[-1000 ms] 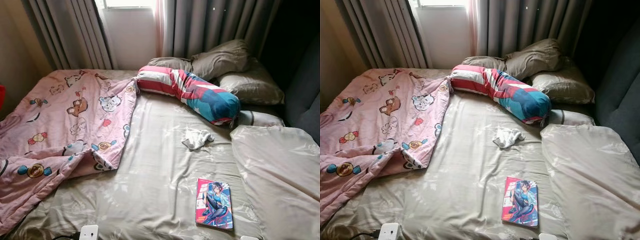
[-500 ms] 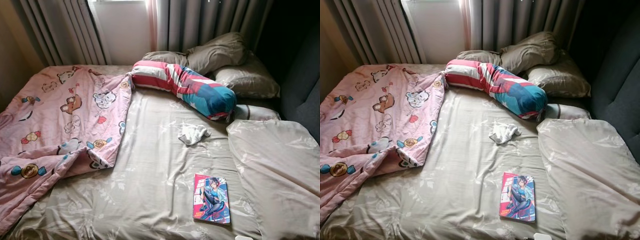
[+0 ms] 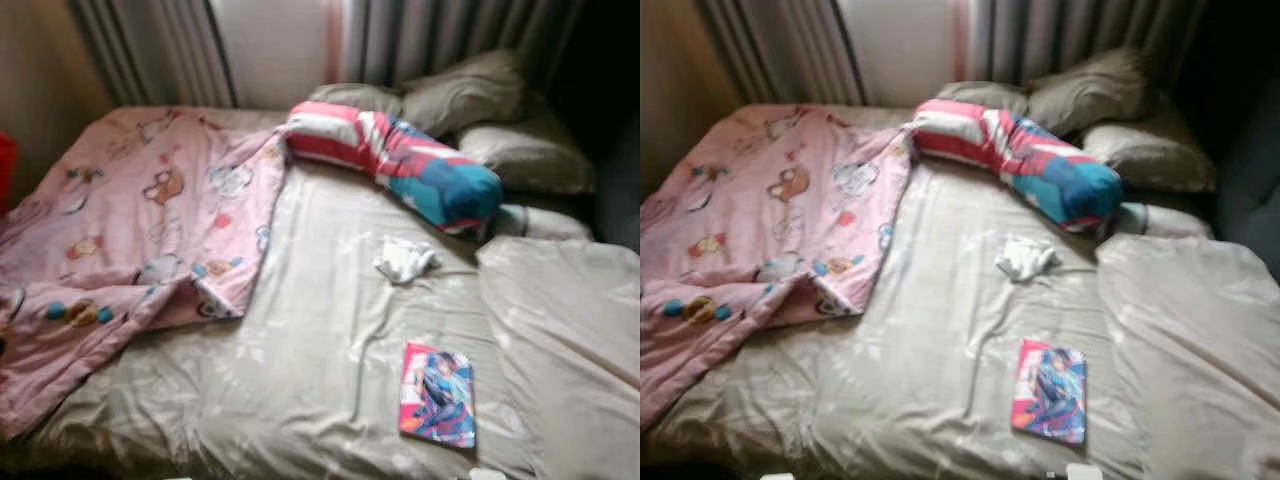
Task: Clean up the room
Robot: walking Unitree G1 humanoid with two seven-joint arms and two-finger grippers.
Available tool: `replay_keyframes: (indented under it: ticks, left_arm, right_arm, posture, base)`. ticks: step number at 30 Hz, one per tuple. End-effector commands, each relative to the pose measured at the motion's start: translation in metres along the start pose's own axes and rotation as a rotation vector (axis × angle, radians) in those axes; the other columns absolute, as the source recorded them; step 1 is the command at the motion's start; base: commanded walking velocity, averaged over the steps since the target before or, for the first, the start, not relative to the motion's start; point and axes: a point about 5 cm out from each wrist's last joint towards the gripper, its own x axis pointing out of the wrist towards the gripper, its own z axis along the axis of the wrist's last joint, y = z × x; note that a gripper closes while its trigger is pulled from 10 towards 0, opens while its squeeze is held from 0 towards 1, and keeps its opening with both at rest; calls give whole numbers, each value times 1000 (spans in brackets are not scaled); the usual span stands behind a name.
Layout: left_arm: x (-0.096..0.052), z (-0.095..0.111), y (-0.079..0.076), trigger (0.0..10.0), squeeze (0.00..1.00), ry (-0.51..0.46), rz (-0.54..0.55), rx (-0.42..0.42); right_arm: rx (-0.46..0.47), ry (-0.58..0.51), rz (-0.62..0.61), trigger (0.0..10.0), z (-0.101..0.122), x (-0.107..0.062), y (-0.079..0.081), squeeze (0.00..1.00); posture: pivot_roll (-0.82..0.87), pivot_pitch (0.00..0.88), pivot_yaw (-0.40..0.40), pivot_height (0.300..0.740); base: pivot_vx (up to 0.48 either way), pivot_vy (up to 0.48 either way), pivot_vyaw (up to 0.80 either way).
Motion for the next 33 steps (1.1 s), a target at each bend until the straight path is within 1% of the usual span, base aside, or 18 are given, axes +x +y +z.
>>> replay_keyframes:
  ticks: [1, 5, 16, 18, 19, 24, 26, 27, 28, 30, 31, 33]
  left_arm:
    - [-1, -8, 2, 10000, 0, 33, 7, 0]
    - [-1, -8, -7, 10000, 0, 34, -1, 1]
    - [0, -7, -10, 10000, 0, 31, -5, 2]
    - [0, -7, -10, 10000, 0, 31, -4, 2]
    - [0, -7, -9, 10000, 0, 31, -4, 2]
    - [0, -8, -10, 10000, 0, 30, -4, 2]
    - [0, -8, -15, 10000, 0, 30, -9, 2]
    - [0, -8, -15, 10000, 0, 30, -9, 2]
    - [1, -8, -23, 10000, 0, 29, -16, 3]
    - [1, -7, -27, 10000, 0, 28, -19, 4]
    - [1, -8, -26, 10000, 0, 28, -18, 3]
    - [0, -9, -20, 10000, 0, 29, -13, 3]
  right_arm:
    - [17, 39, -7, 10000, -14, -3, -3, 0]
    - [15, 37, -2, 10000, -13, -3, -2, 0]
    - [15, 44, -3, 10000, -15, -3, -1, 0]
    - [15, 46, -5, 10000, -16, -4, -4, 0]
    - [15, 50, -9, 10000, -17, -5, -8, 0]
    - [18, 53, -14, 10000, -20, -7, -14, 0]
    - [18, 56, -15, 10000, -21, -7, -15, 0]
    - [18, 56, -15, 10000, -21, -7, -15, 0]
    - [19, 58, -16, 10000, -21, -7, -15, 0]
    - [19, 59, -16, 10000, -22, -7, -15, 0]
    - [19, 59, -16, 10000, -22, -7, -15, 0]
    - [20, 61, -12, 10000, -21, -6, -8, 0]
  posture:
    - [-48, 208, 19, 740]
    - [-47, 211, 19, 740]
    - [-45, 210, 22, 740]
    - [-46, 210, 22, 740]
    - [-43, 209, 23, 740]
    - [-42, 209, 23, 740]
    - [-42, 209, 23, 740]
    - [-42, 209, 23, 740]
    - [-42, 209, 23, 740]
    - [-42, 209, 23, 740]
    - [-41, 207, 24, 740]
    - [-41, 205, 25, 740]
  base:
    - [0, 420, 0]
    - [0, 414, 0]
    - [0, 414, 0]
    - [0, 416, 0]
    - [0, 412, 0]
    - [0, 414, 0]
    - [0, 414, 0]
    - [0, 412, 0]
    - [0, 412, 0]
    - [0, 412, 0]
    - [0, 412, 0]
    - [0, 412, 0]
